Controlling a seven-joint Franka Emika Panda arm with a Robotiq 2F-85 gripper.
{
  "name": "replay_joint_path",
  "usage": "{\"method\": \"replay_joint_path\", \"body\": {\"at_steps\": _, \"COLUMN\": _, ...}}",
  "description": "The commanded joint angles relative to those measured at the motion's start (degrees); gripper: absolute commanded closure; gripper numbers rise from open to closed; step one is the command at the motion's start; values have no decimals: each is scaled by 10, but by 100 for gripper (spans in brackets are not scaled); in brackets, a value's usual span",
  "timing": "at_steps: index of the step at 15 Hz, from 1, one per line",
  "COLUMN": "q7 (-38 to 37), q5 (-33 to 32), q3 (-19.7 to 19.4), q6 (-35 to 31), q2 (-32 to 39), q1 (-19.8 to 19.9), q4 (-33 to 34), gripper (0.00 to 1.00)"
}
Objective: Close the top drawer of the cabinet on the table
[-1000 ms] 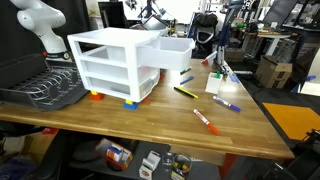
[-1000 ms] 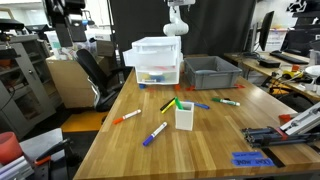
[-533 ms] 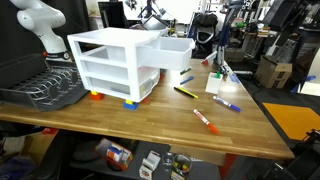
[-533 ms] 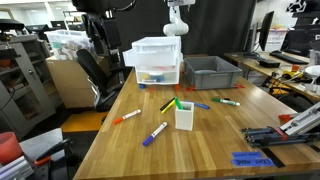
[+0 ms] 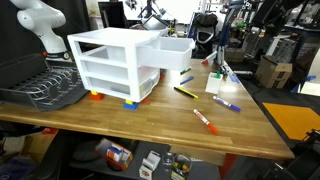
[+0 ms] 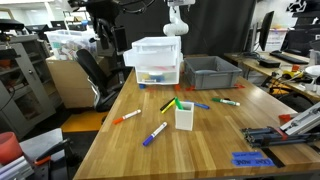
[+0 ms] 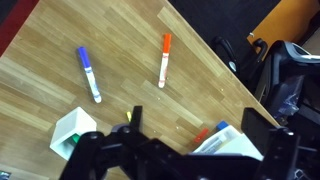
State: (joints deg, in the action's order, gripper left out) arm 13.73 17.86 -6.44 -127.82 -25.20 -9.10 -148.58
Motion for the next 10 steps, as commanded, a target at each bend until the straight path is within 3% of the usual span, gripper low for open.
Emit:
{"method": "replay_joint_path", "body": {"at_steps": 1, "q7": 4, "q5": 5, "q3": 10, "q6": 3, "q2": 0, "q1": 11, "q4": 1, "gripper": 0}}
{"method": "replay_joint_path", "body": {"at_steps": 4, "q7": -2, "q5": 104, "q3": 0, "q6": -54, "q2": 20, "q1": -7, "q4": -4, "gripper": 0}}
{"method": "replay_joint_path", "body": {"at_steps": 8, "q7": 2, "q5": 208, "q3": 13, "q6": -151, "q2": 72, "q1": -20, "q4": -2, "gripper": 0}}
{"method": "replay_joint_path", "body": {"at_steps": 10, "q7": 12, "q5": 262, "q3": 22, "q6": -199, "q2": 98, "q1": -30, "q4": 2, "gripper": 26}}
